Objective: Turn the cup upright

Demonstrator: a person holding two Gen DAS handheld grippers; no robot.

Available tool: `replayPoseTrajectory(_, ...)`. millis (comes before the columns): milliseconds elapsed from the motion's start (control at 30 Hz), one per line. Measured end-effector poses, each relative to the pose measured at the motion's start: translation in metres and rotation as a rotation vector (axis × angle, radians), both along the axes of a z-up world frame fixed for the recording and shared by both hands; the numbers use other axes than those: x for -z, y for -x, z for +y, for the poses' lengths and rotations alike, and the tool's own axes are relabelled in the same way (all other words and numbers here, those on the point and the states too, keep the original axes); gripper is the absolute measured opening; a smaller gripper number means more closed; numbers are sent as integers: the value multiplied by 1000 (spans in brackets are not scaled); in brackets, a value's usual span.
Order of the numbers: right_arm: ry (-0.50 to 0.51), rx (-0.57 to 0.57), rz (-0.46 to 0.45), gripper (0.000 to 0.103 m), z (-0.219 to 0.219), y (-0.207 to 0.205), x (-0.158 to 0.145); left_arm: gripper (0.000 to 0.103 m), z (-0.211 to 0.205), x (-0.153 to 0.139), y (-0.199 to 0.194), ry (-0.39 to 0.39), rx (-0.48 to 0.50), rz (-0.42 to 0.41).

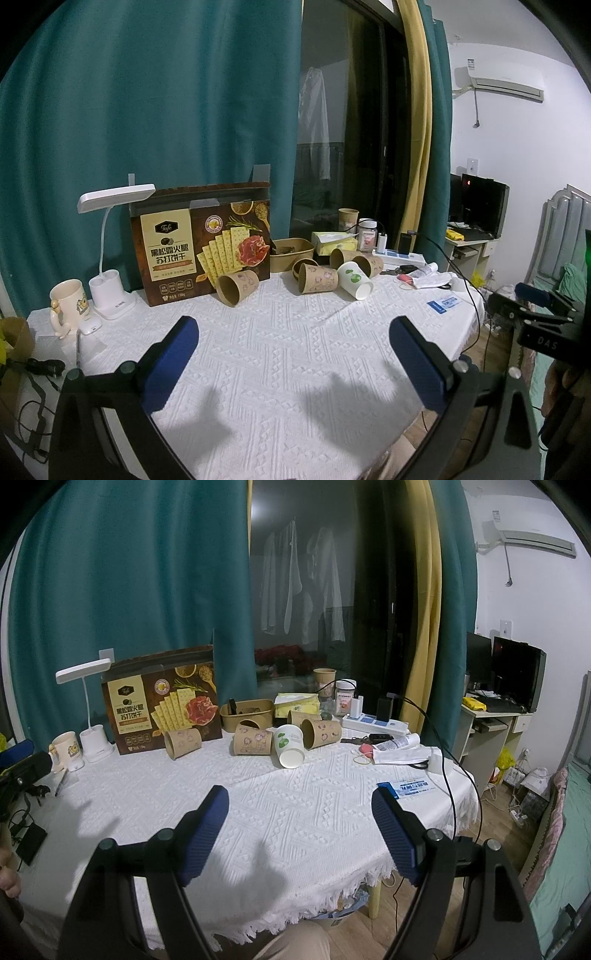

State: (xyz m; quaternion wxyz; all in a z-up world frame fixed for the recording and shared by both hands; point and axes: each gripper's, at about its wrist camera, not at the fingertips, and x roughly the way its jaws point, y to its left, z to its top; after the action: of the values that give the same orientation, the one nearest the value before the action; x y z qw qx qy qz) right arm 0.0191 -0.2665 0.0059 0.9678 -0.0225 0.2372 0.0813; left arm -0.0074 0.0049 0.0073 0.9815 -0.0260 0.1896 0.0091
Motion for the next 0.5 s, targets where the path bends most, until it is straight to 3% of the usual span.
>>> replayPoseTrajectory(500, -3, 2, 7, 78, 0, -2, 0, 103, 0, -1, 0, -2, -3, 11)
